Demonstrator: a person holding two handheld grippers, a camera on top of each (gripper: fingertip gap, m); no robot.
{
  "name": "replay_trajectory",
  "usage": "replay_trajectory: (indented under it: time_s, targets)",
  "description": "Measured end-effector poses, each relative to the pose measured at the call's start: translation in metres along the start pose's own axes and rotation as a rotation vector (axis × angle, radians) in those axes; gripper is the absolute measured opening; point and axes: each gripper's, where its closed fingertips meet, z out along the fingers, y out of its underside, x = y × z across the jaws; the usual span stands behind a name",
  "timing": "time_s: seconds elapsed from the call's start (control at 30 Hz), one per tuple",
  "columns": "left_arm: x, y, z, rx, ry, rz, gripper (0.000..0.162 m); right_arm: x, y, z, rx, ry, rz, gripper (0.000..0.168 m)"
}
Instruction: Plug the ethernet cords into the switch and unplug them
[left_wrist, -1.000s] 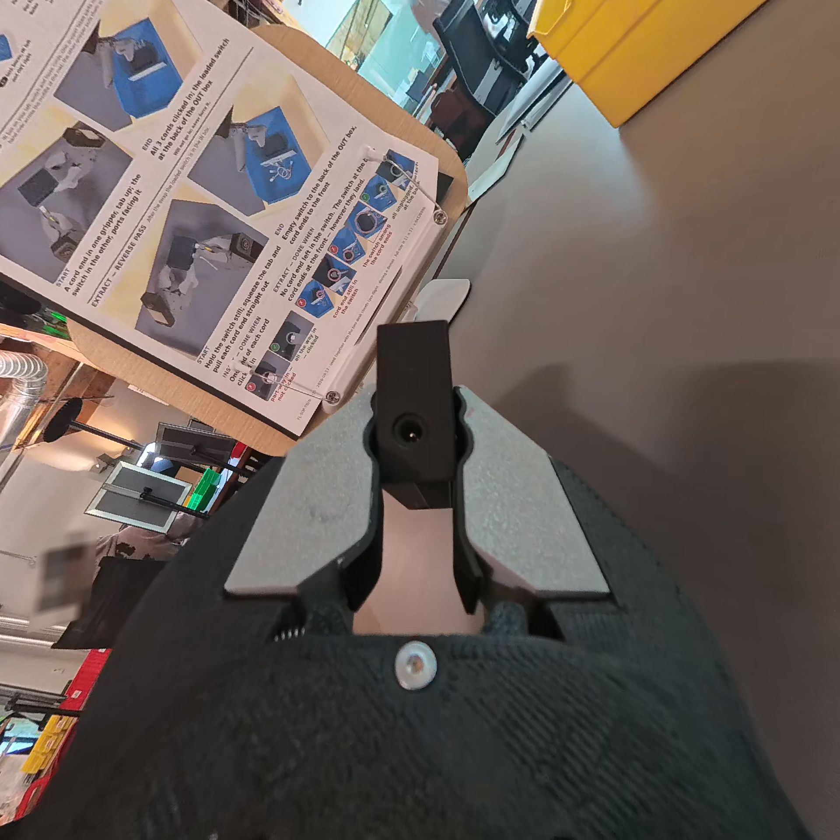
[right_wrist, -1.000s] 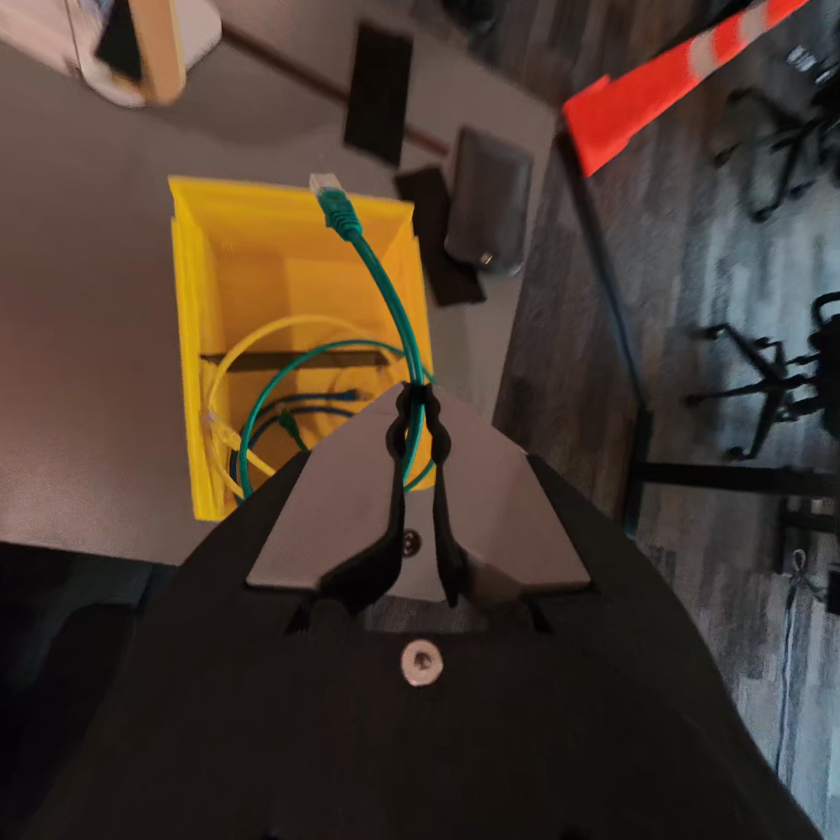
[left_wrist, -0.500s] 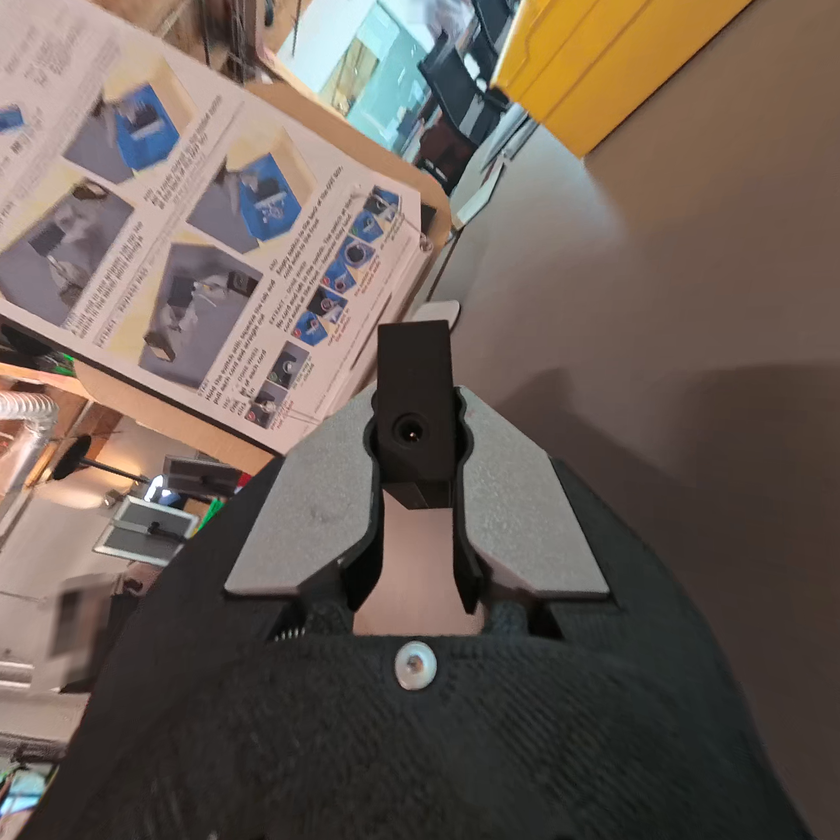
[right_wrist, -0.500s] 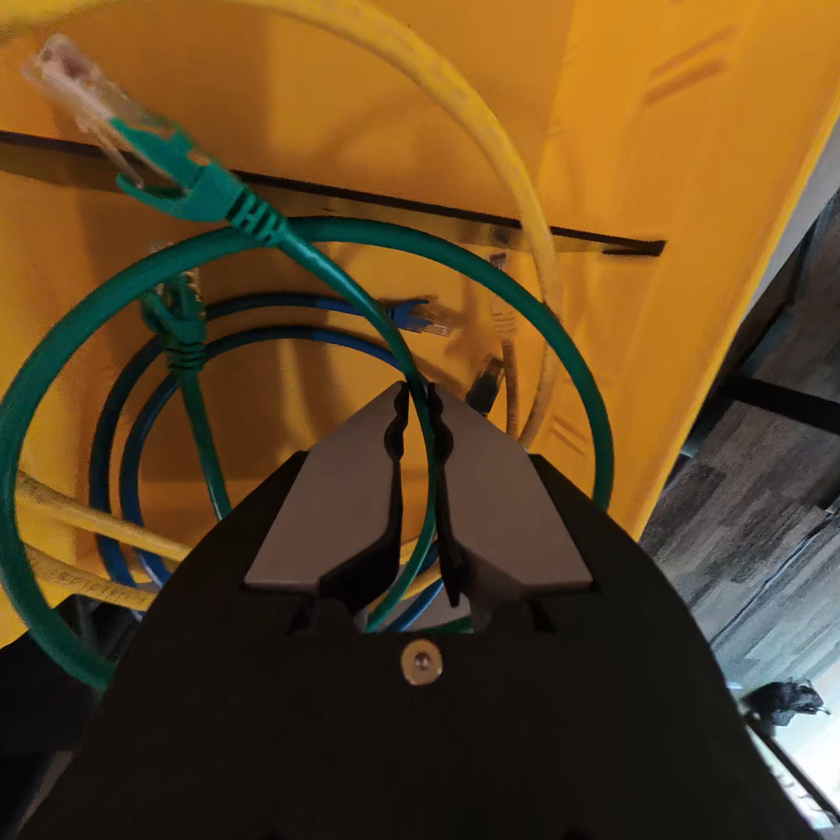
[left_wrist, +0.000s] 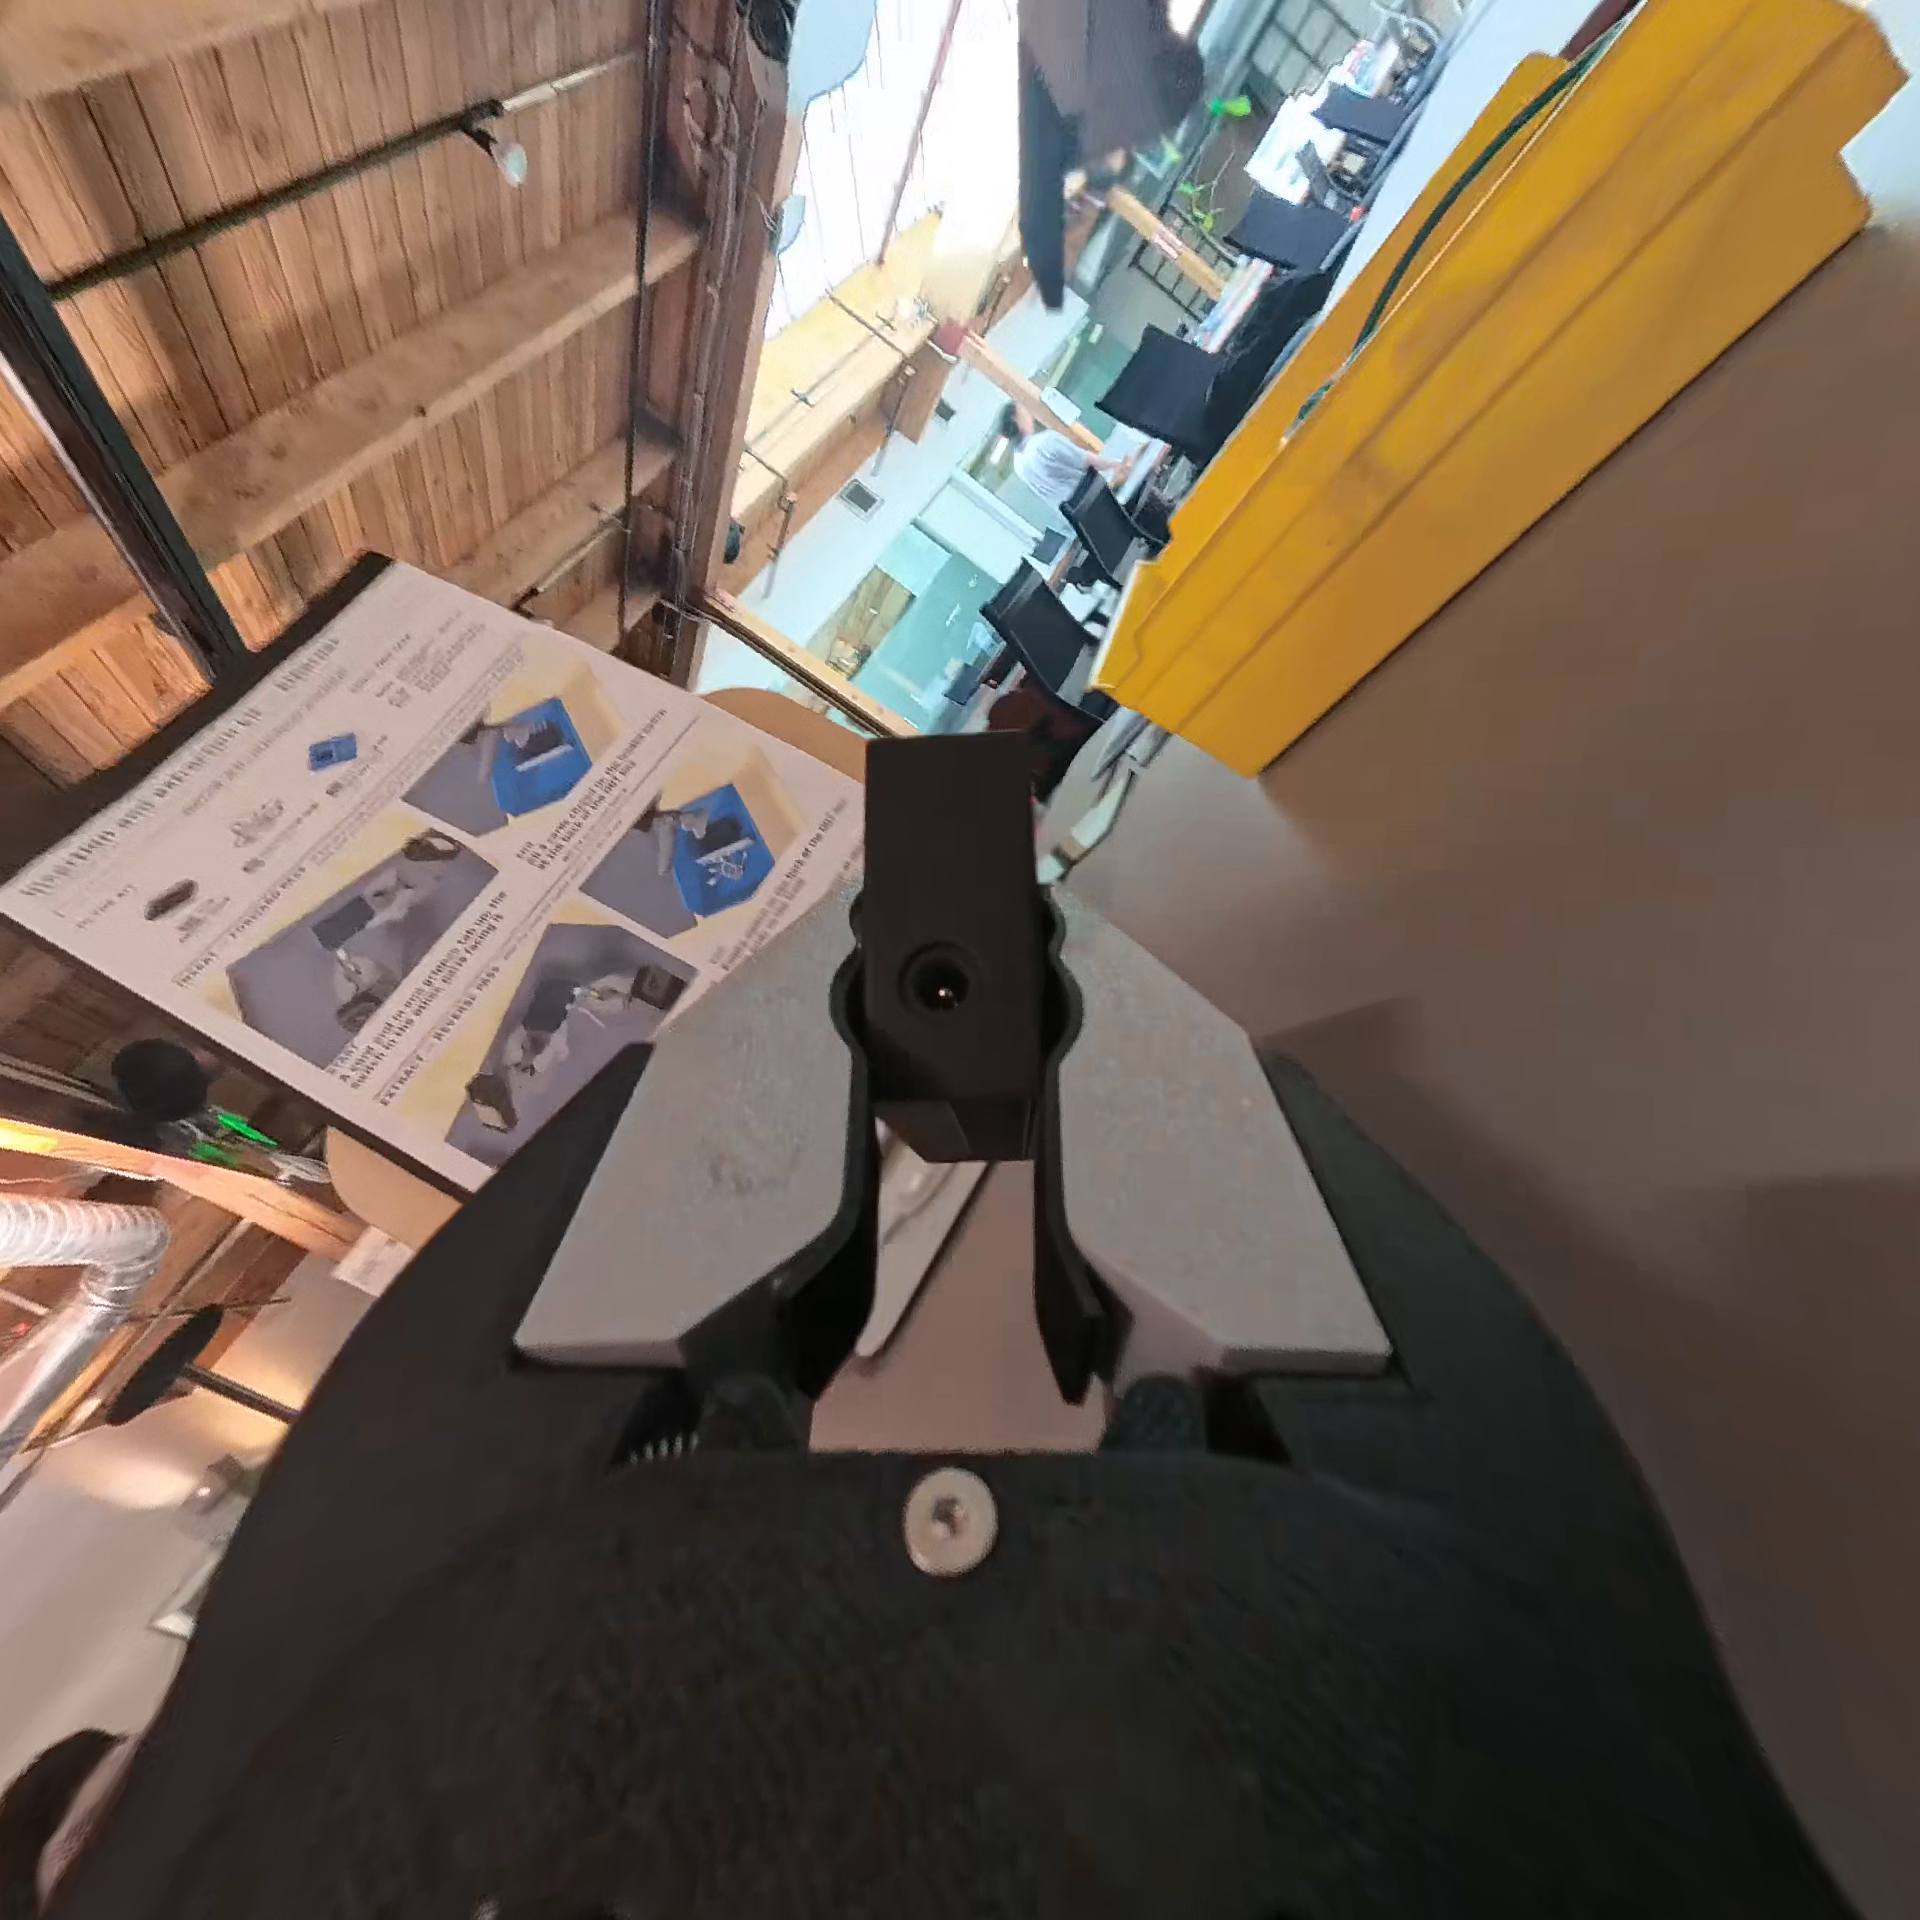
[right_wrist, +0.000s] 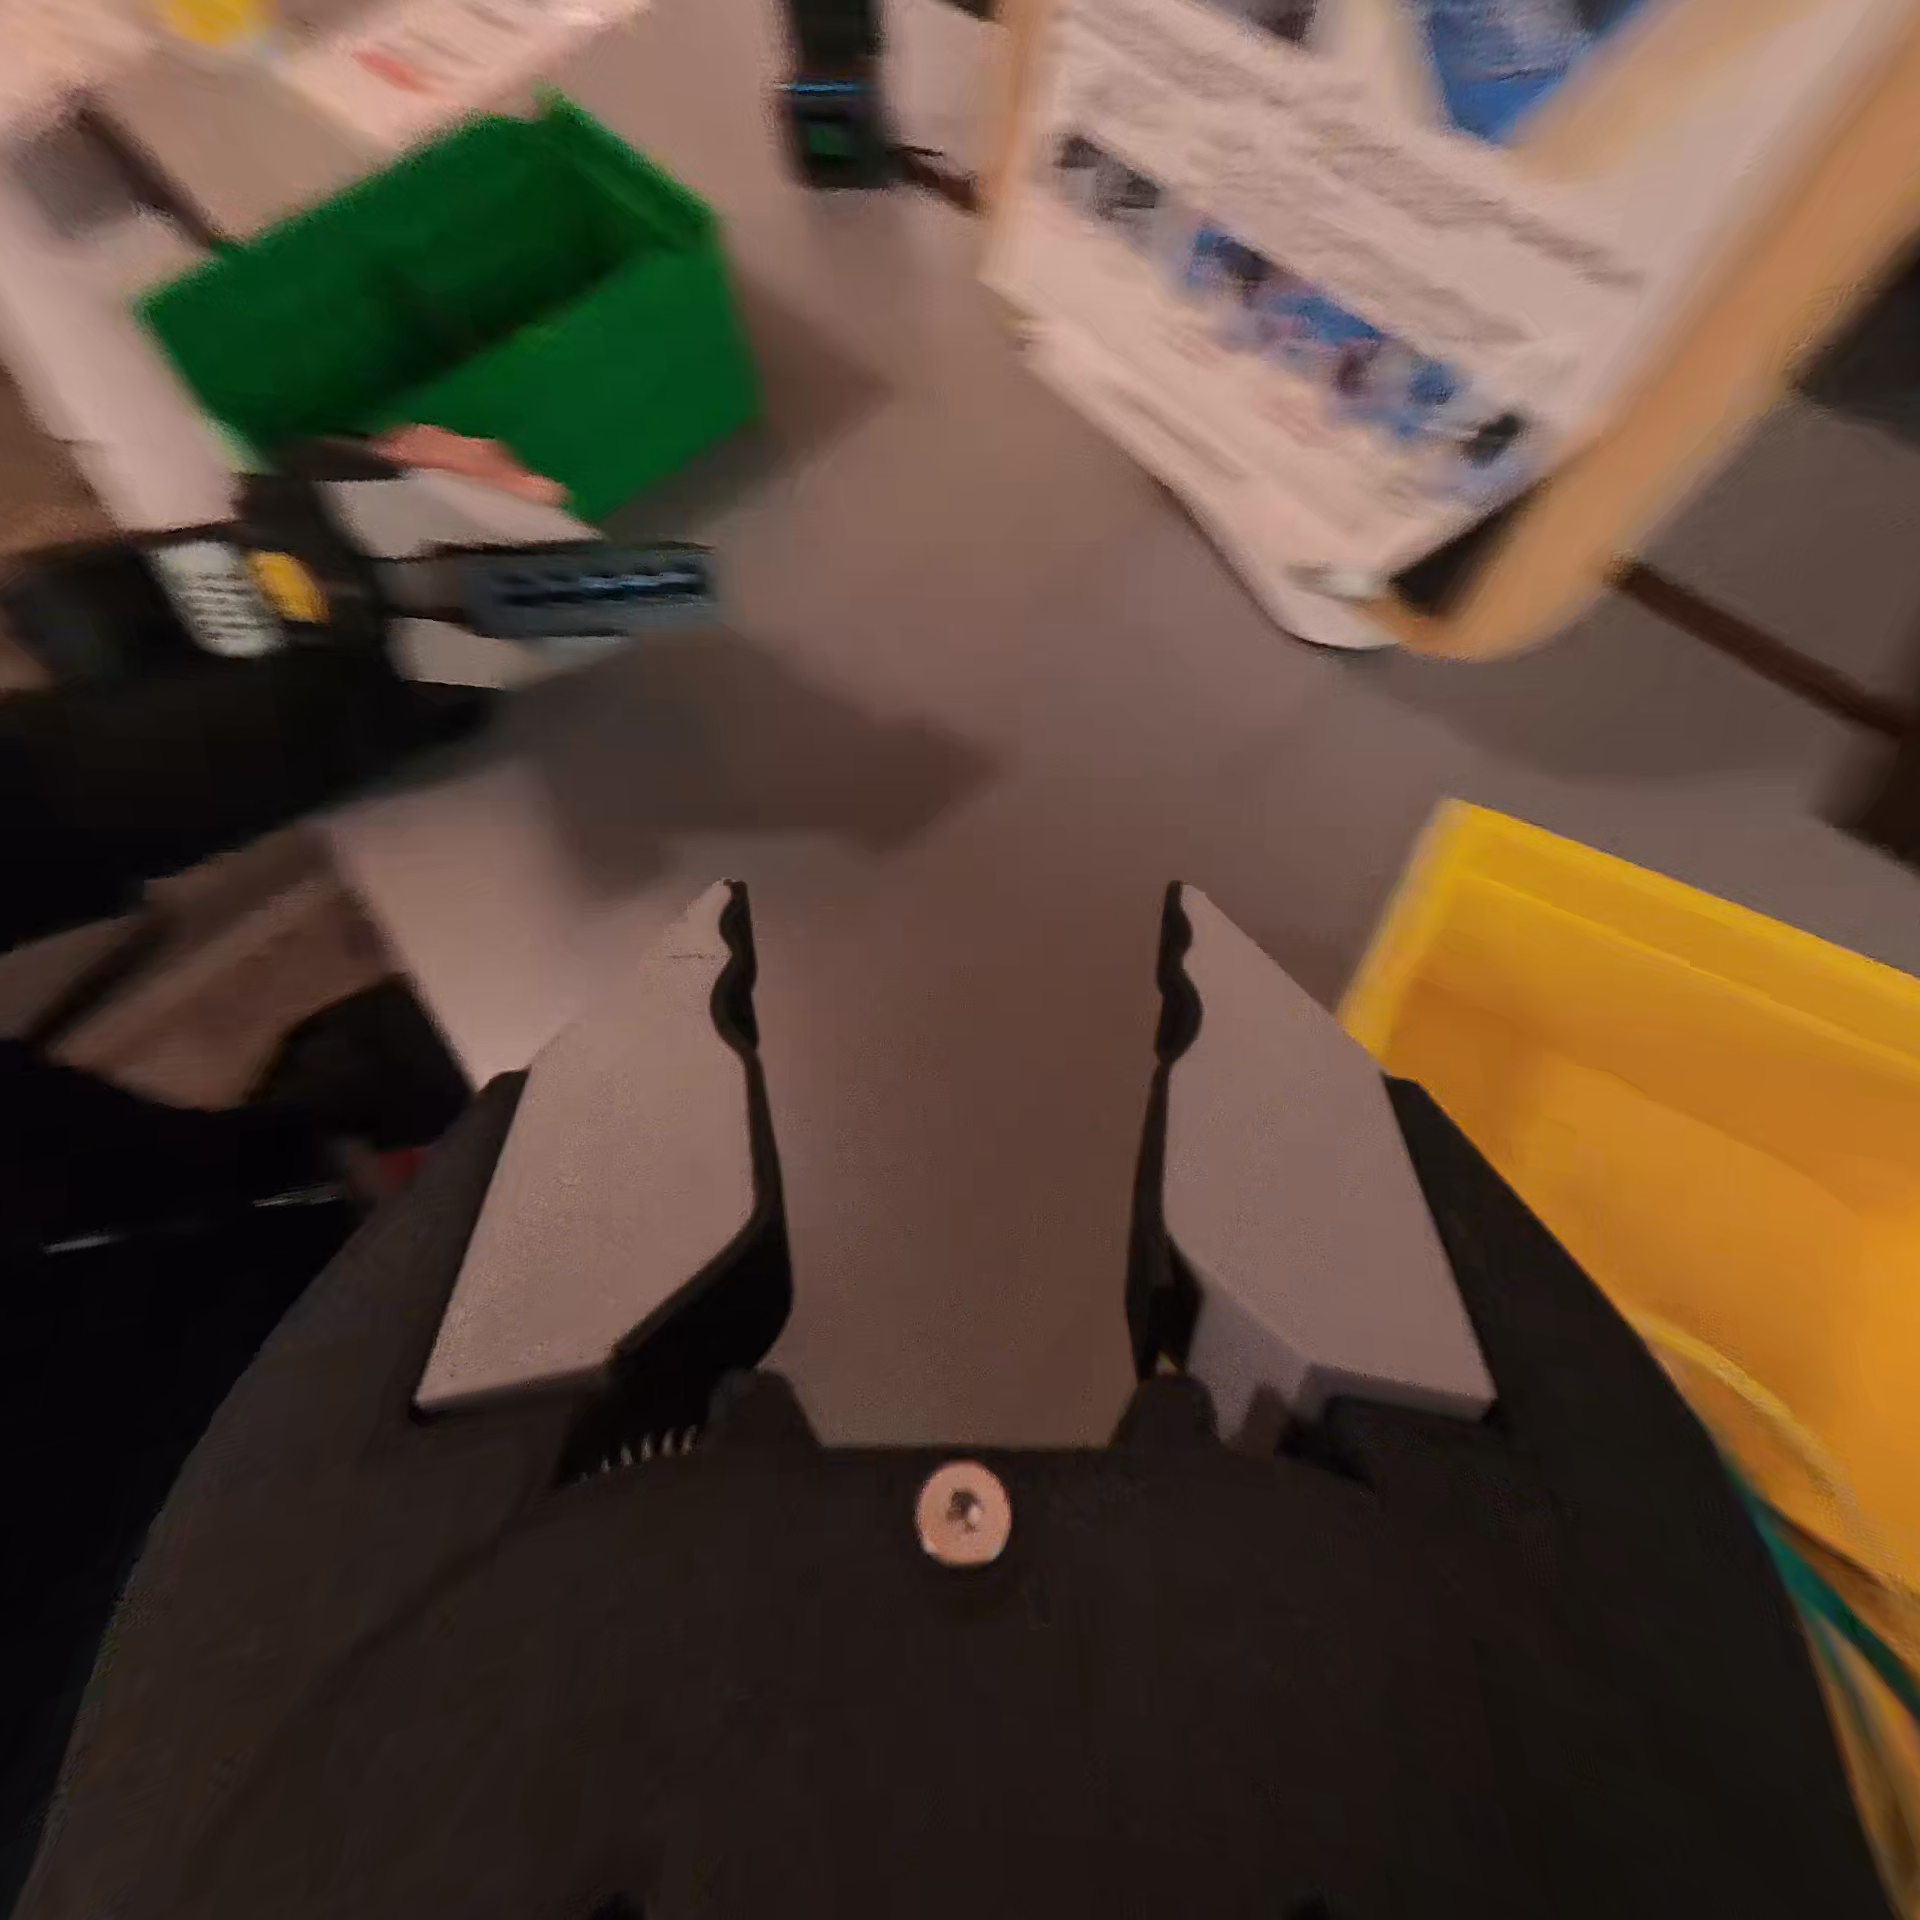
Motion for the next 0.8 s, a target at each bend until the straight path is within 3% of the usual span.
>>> replay_trajectory:
  time_s: [0.07, 0.17, 0.33, 0.47, 0.57, 0.63, 0.8]
  targets:
    - [-0.005, -0.009, -0.002, 0.031, -0.036, 0.012, 0.027, -0.049, -0.003, 0.038, 0.010, -0.154, -0.015, 0.085]
    - [-0.009, -0.018, -0.005, 0.050, -0.083, 0.051, 0.027, -0.096, -0.010, 0.091, 0.066, -0.248, -0.027, 0.092]
    - [-0.002, -0.019, -0.004, 0.053, -0.057, 0.065, 0.027, -0.139, -0.030, 0.150, 0.174, -0.331, -0.013, 0.100]
    - [-0.003, -0.023, -0.006, 0.071, -0.056, 0.072, 0.027, -0.152, -0.029, 0.167, 0.159, -0.406, -0.044, 0.109]
    - [0.005, -0.026, -0.004, 0.080, -0.024, 0.088, 0.027, -0.170, -0.027, 0.170, 0.149, -0.519, -0.057, 0.127]
    - [0.012, -0.030, -0.002, 0.086, -0.004, 0.104, 0.027, -0.170, -0.028, 0.177, 0.151, -0.498, -0.070, 0.112]
    - [0.013, -0.027, -0.001, 0.068, -0.008, 0.100, 0.027, -0.168, -0.020, 0.183, 0.110, -0.487, -0.088, 0.110]
